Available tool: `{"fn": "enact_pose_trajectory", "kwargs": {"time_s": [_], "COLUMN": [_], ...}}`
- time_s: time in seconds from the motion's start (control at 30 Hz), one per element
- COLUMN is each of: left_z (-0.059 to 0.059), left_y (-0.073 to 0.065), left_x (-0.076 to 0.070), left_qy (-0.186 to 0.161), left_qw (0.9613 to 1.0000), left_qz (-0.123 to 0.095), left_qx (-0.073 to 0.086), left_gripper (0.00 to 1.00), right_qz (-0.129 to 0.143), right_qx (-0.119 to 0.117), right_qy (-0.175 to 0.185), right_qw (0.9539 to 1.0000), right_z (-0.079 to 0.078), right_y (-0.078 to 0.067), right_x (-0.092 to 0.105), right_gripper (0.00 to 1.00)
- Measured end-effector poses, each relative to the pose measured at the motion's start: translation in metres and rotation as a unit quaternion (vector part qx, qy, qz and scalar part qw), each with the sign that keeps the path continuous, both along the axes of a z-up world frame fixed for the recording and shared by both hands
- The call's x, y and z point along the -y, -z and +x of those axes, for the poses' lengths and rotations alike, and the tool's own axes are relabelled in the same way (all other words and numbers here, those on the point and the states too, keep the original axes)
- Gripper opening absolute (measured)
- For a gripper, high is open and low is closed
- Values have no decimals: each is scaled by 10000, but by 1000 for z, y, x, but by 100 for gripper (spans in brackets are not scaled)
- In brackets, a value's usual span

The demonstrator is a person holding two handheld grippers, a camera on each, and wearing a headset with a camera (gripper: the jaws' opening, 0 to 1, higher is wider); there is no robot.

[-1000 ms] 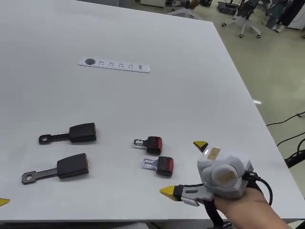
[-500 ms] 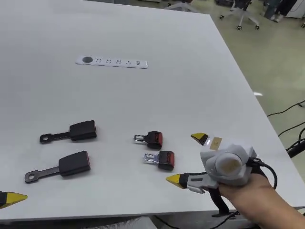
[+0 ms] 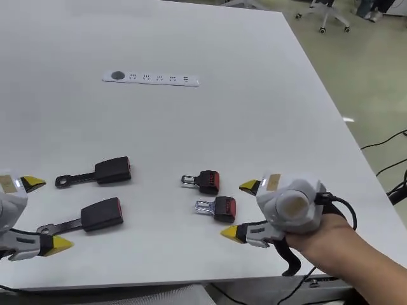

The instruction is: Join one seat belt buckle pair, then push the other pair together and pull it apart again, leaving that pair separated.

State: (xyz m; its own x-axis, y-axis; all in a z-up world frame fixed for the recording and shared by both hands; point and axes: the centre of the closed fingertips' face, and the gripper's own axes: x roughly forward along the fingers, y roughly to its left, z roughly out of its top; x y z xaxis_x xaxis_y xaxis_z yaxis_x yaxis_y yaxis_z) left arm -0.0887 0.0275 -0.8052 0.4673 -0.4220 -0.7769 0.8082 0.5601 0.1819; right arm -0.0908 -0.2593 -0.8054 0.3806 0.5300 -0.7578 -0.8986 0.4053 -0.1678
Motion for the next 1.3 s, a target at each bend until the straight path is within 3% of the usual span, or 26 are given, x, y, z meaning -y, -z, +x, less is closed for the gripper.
{"fn": "enact_pose_trajectory", "kwargs": {"time_s": [0.07, 0.33, 0.43, 0.53, 0.67, 0.8, 1.1, 1.2, 1.3], "left_z": [-1, 12, 17, 18, 21, 14, 16, 14, 13], "left_y": [6, 19, 29, 29, 31, 36, 45, 45, 47], "left_x": [6, 18, 19, 27, 32, 39, 52, 54, 54], "left_qy": [151, 309, 331, 453, 545, 736, 1108, 1338, 1487], "left_qw": [9998, 9994, 9990, 9982, 9971, 9939, 9896, 9861, 9833], "left_qz": [21, 1, 37, 4, 34, 28, 221, 262, 362], "left_qx": [-133, -149, -298, -394, -526, -817, -887, -946, -984], "left_gripper": [73, 72, 70, 63, 61, 52, 47, 38, 38], "right_qz": [-29, -165, -254, -223, -209, -249, -440, -472, -549], "right_qx": [-52, -233, -254, -341, -533, -610, -839, -904, -944], "right_qy": [-4, -86, -185, -246, -358, -503, -738, -767, -803], "right_qw": [10000, 9996, 9992, 9989, 9977, 9966, 9928, 9918, 9908], "right_z": [2, 10, 16, 22, 25, 29, 31, 30, 31], "right_y": [5, 21, 25, 30, 38, 45, 57, 58, 60], "right_x": [0, 3, 5, 6, 5, 3, 8, 8, 8], "right_gripper": [57, 50, 51, 47, 38, 36, 35, 34, 34]}}
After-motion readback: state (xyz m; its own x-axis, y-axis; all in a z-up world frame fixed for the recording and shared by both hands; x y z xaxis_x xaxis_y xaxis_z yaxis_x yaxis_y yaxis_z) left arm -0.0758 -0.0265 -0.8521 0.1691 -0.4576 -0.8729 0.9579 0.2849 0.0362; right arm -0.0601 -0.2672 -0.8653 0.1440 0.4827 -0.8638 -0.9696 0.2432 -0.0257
